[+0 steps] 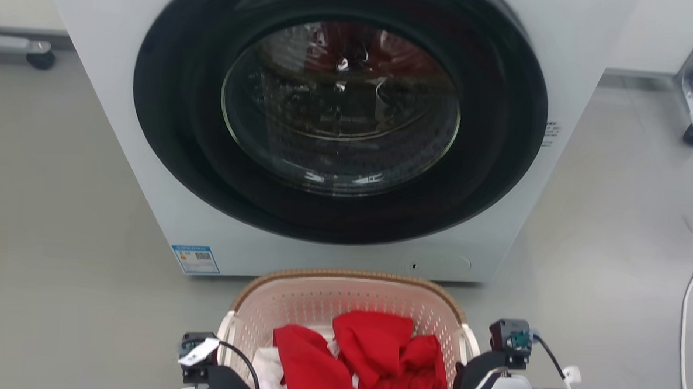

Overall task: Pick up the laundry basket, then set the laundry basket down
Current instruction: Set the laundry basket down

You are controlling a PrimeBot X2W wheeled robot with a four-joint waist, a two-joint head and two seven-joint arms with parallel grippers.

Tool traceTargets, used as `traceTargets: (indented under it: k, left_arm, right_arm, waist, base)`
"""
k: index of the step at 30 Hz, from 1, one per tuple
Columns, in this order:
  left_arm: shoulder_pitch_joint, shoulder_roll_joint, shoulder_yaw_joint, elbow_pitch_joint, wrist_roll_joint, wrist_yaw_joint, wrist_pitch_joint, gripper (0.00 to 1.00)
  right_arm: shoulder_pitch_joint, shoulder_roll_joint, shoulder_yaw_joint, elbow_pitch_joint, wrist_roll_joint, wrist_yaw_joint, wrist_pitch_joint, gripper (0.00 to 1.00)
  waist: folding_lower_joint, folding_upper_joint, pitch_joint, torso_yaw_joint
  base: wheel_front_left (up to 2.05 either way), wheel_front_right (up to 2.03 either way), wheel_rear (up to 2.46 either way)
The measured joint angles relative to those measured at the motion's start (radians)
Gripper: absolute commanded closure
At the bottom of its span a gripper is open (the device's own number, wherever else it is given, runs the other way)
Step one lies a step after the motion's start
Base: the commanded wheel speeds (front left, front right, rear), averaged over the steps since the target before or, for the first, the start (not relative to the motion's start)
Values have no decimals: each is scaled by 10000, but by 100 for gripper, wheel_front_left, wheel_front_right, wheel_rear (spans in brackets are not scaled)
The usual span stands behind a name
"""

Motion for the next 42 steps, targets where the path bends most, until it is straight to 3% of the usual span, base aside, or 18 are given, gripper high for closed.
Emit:
traceTargets:
  k: [42]
  left_arm:
    - [-3429,0,146,-460,-25,173,-874,100]
  right_arm:
    - [-4327,-15,17,1208,-679,15,-704,100]
  waist:
    - [1,2,6096,105]
  base:
    - [0,0,0]
